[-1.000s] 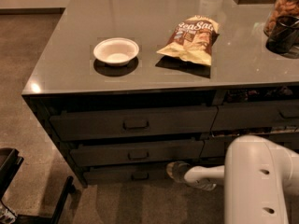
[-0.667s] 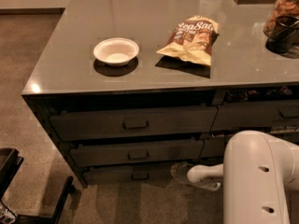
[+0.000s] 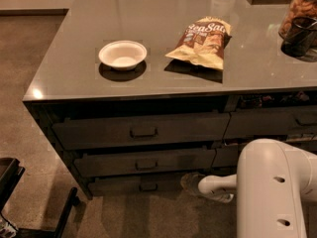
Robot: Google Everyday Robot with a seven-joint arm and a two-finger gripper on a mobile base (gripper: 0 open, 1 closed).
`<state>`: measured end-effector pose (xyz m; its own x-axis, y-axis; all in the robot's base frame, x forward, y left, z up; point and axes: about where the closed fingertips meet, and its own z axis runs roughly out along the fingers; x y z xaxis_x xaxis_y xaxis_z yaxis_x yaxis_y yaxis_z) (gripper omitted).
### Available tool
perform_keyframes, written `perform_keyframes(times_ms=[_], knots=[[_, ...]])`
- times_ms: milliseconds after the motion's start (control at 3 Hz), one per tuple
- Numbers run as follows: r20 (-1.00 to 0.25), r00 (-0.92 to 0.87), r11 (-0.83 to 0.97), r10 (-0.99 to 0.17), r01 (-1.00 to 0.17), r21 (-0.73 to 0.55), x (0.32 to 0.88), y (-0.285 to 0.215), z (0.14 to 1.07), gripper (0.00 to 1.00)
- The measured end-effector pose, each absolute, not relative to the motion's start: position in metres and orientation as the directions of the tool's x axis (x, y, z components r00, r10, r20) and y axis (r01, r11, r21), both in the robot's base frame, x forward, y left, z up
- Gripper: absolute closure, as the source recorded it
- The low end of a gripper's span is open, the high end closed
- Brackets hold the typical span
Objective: Close bottom drawer
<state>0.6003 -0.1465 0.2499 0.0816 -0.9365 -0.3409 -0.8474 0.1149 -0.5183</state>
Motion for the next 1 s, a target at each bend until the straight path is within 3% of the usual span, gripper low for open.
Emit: perform_keyframes(times_ms=[333,667,1000], knots=[[-0.341,0.082,0.115,-0.937,-0.847,-0.518,0.600,-0.146,0.250,0.12],[-0.313,0.095,0.079,-0.945,-0.861,-0.502,0.583,-0.140,0.255,0.00],[-0.274,0.095,0.041,-0.957,-0.890,-0.453,0.556,-0.135,0.263,0.00]])
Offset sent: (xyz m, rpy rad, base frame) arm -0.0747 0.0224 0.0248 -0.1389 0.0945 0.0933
